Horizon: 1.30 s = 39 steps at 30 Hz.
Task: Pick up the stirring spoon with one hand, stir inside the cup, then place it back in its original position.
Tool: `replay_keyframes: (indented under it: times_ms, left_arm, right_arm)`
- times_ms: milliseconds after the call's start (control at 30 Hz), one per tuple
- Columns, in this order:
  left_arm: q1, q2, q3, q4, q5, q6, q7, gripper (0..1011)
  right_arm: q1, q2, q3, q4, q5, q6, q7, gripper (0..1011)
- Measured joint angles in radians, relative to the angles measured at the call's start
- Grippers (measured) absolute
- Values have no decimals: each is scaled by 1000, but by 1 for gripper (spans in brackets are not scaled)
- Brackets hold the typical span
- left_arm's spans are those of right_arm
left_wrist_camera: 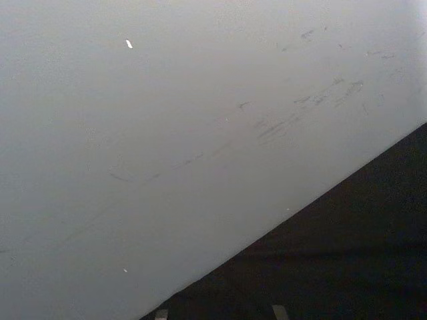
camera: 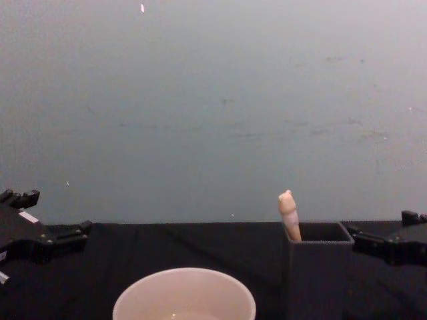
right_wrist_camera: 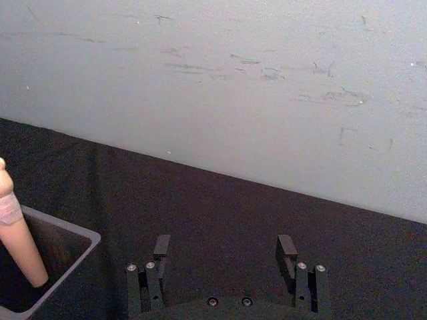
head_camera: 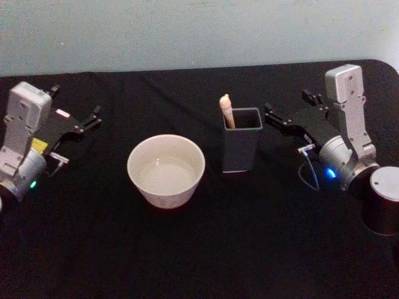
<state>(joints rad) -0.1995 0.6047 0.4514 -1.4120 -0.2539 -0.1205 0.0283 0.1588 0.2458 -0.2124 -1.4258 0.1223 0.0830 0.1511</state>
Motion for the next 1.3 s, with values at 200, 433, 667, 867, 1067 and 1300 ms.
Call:
replay_keyframes:
  times_ms: [200,433,667,867,1067,1300]
  left_arm:
    - [0,0,0,0,0,0,0,1001]
    - [0,0,0,0,0,0,0,1001]
    - [0,0,0,0,0,0,0,1001]
    - [0,0,0,0,0,0,0,1001]
    - [0,0,0,0,0,0,0,1001]
    - [0,0,0,0,0,0,0,1001]
  right_arm:
    - [0,0,0,-1,0,-1,0,1000]
    - [0,0,0,-1,1,-1,0,1000]
    - [0,0,0,-1,1,-1,0,1000]
    - [0,0,0,-1,1,-1,0,1000]
    - [0,0,0,-1,1,-1,0,1000]
    - [0,0,0,-1,1,-1,0,1000]
